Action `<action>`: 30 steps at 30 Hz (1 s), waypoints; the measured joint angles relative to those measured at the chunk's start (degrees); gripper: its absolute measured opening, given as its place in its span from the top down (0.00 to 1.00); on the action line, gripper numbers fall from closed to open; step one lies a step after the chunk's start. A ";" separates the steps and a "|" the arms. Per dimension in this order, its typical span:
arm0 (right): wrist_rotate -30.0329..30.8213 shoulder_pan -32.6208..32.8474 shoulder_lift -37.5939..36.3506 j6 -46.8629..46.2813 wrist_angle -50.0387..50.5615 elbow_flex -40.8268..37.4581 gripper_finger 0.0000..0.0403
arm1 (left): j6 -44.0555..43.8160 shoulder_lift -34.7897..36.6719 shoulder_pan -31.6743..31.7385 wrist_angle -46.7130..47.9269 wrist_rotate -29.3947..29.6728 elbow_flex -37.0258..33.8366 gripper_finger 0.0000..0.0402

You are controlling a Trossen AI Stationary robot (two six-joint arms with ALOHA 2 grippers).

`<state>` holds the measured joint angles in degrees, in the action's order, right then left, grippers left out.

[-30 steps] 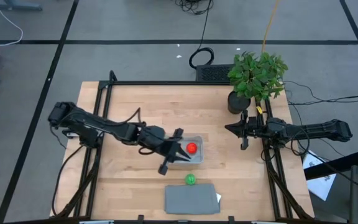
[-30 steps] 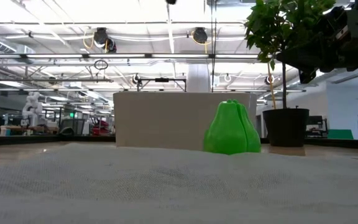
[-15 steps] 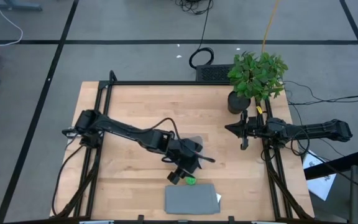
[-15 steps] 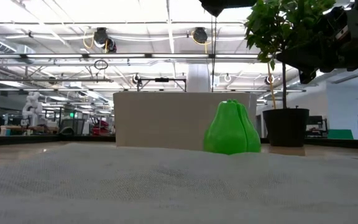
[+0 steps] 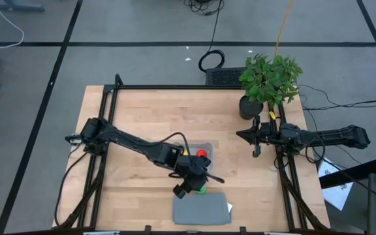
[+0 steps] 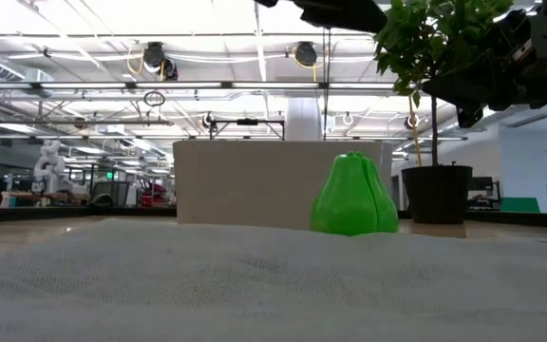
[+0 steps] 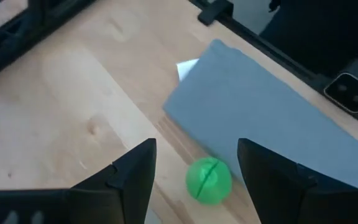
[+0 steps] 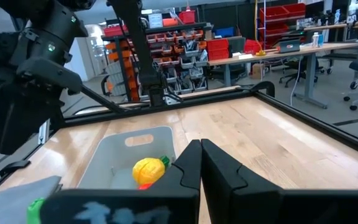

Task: Pick and placing Produce into tupperware
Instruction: Put the green pear into the gray bin

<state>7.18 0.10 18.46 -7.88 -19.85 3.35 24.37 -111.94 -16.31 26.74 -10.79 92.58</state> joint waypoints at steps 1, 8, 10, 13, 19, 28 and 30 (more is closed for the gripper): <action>0.00 0.00 0.00 -0.02 0.02 -0.02 1.00 | -0.56 -0.02 0.06 0.46 -0.58 0.00 0.43; 0.01 -0.01 -0.02 -0.39 1.08 -0.02 1.00 | 8.56 -1.51 -1.05 5.57 -0.57 -0.09 0.43; 0.00 0.00 0.00 -0.44 1.50 -0.02 1.00 | 12.32 -1.69 -1.87 5.64 1.93 0.00 0.43; 0.00 0.00 0.08 -0.44 1.55 -0.02 1.00 | 14.61 -2.00 -2.46 5.86 3.50 -0.04 0.43; 0.00 -0.02 0.09 -0.66 2.09 -0.02 1.00 | 14.57 -2.23 -2.34 -2.39 8.66 -0.04 0.43; 0.00 0.00 0.09 -0.66 2.14 -0.02 1.00 | 8.21 -2.21 -2.60 -6.30 12.47 -0.04 0.43; 0.00 0.00 0.09 -0.68 2.14 -0.02 1.00 | 6.01 -2.21 -2.83 -5.53 11.72 -0.04 0.43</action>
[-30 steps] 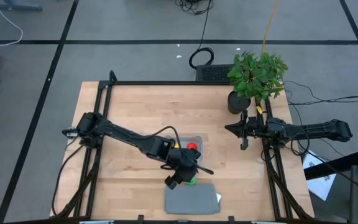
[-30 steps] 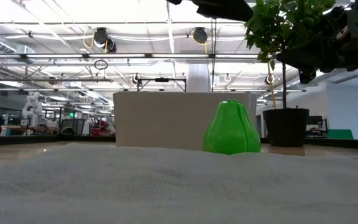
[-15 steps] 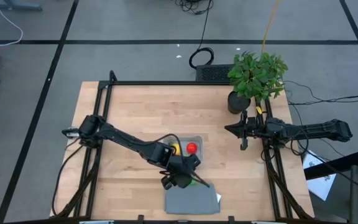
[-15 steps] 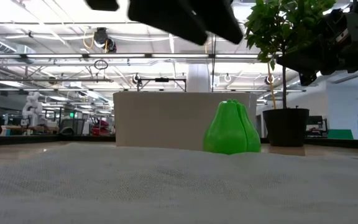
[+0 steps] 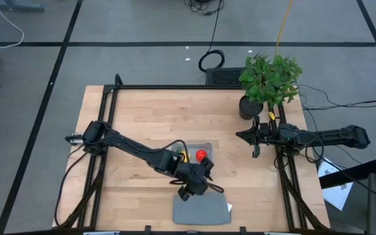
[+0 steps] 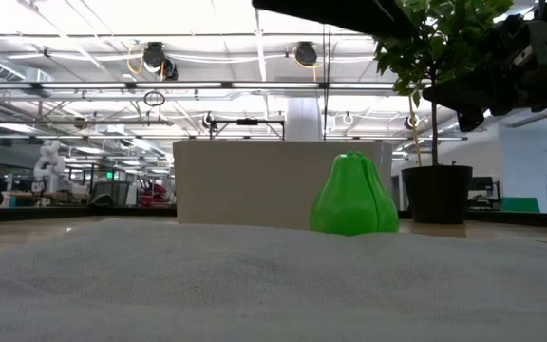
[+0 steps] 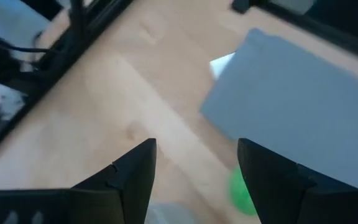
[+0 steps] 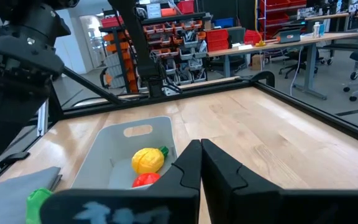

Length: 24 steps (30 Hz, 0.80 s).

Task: Pick and placing Produce into tupperware
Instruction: Put the green pear into the gray bin

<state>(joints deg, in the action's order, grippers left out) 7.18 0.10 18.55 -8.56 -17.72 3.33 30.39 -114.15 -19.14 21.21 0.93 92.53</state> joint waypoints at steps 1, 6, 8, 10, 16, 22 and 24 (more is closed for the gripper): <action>0.00 0.00 0.00 0.01 0.00 0.00 1.00 | -0.66 0.00 -0.06 0.73 -1.32 0.00 0.43; 0.00 0.00 0.00 0.02 0.00 0.00 1.00 | -3.20 0.00 0.37 6.25 -9.16 0.00 0.41; 0.00 0.00 0.00 0.02 0.00 0.00 1.00 | -3.58 0.00 0.69 6.85 -12.39 0.00 0.37; 0.00 0.00 0.00 0.02 0.00 0.00 1.00 | -3.60 0.00 0.75 6.95 -12.87 0.00 0.31; 0.00 0.00 0.00 -0.43 0.02 0.00 1.00 | -6.73 0.00 0.80 7.01 -10.15 0.00 0.11; 0.00 0.00 0.00 -0.44 0.08 0.00 1.00 | -7.51 0.00 0.89 5.57 -3.91 -1.18 0.01; 0.00 -0.01 0.00 -0.44 0.23 0.00 1.00 | -7.23 0.00 0.86 5.51 -3.91 -1.89 0.02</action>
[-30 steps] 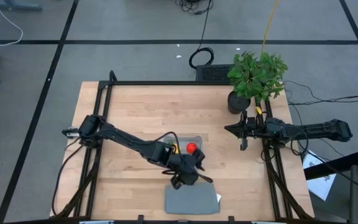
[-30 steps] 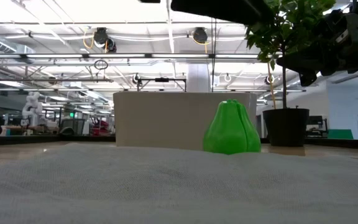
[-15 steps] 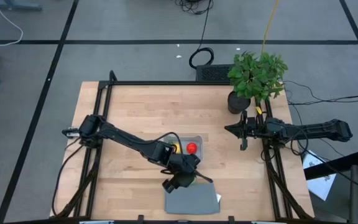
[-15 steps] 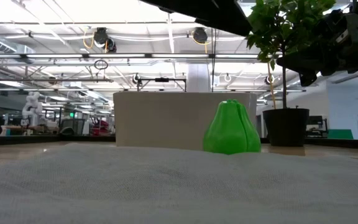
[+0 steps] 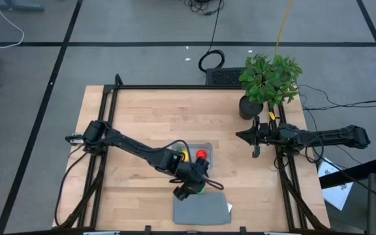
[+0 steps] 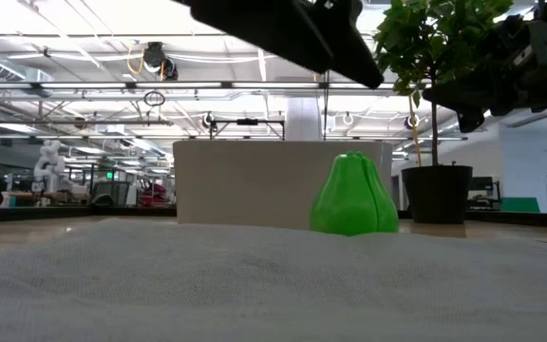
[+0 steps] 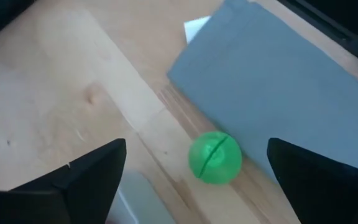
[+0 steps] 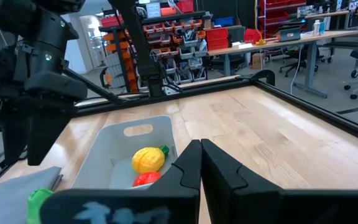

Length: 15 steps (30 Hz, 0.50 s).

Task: Pick and placing Produce into tupperware
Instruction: Put the green pear into the gray bin

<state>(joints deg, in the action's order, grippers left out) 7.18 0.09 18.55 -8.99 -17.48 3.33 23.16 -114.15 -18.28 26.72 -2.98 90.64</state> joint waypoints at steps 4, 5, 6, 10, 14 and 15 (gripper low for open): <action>0.00 0.01 0.02 0.02 0.25 0.00 1.00 | -1.02 0.00 0.26 -1.78 -2.64 -1.81 0.02; 0.00 0.00 0.04 0.02 0.25 0.00 1.00 | -1.08 0.00 0.26 -1.98 -3.13 -2.17 0.02; 0.00 0.01 0.17 0.02 0.23 0.00 1.00 | -1.04 0.00 0.26 -2.08 -3.15 -2.44 0.02; 0.00 0.01 0.66 0.08 0.22 0.00 1.00 | -0.56 0.02 0.21 -4.57 -3.05 -4.14 0.02; 0.00 0.01 1.10 0.04 0.23 0.00 1.00 | 0.64 0.02 0.33 -8.57 -3.58 -7.09 0.02; 0.00 0.01 1.28 0.04 0.21 0.00 1.00 | 0.72 0.02 0.33 -9.49 -4.17 -7.85 0.02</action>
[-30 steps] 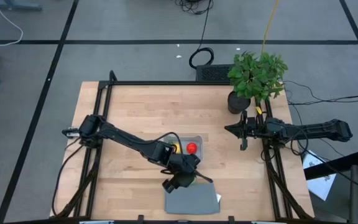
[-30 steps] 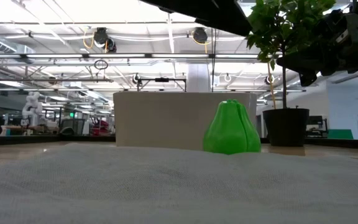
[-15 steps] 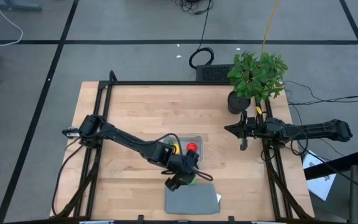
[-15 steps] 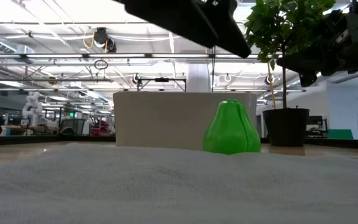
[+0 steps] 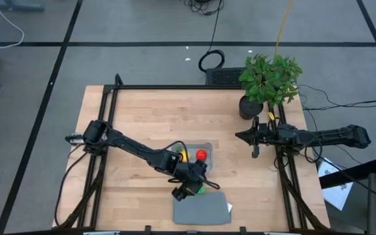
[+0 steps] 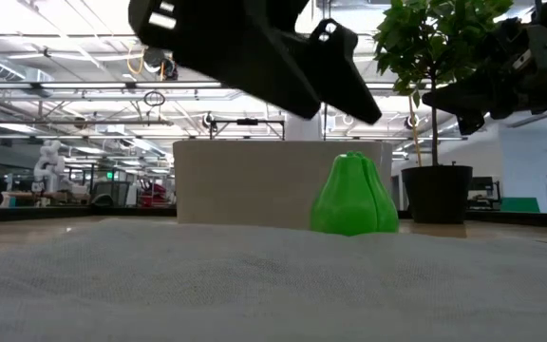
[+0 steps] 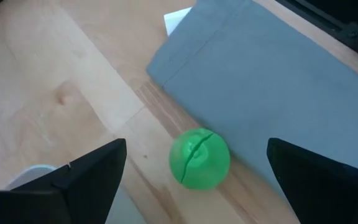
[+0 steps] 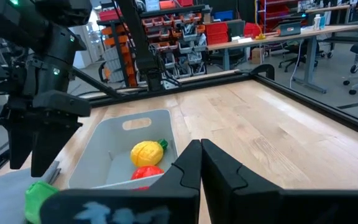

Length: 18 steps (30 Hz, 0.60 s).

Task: Pick and placing Produce into tupperware
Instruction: Put the green pear into the gray bin

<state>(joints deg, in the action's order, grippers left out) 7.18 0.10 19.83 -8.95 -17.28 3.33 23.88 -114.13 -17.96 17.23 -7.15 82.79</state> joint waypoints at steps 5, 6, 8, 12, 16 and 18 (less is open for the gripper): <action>0.00 0.00 0.54 0.00 0.00 0.00 1.00 | 0.02 0.02 0.17 -4.08 -0.35 -2.79 0.02; 0.00 -0.02 0.58 0.00 0.02 0.00 1.00 | 0.04 0.02 0.28 -4.11 -0.42 -3.06 0.02; 0.00 -0.02 0.60 0.00 -0.02 0.00 1.00 | 0.28 0.02 0.60 -4.26 -0.42 -3.39 0.02; 0.00 0.00 0.70 -0.62 -0.01 0.00 1.00 | 1.21 -1.43 1.17 -5.48 -1.29 -3.62 0.02; 0.02 0.00 1.13 -0.66 0.00 0.00 1.00 | 2.92 -3.49 1.44 -7.36 -3.44 -3.52 0.02; 0.00 0.00 1.35 -0.66 0.05 0.00 1.00 | 3.58 -4.57 1.58 -9.01 -3.48 -3.40 0.02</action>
<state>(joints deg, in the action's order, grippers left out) 7.18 0.10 21.17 -9.61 -17.23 3.33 27.45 -118.70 -16.38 8.22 -10.63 79.40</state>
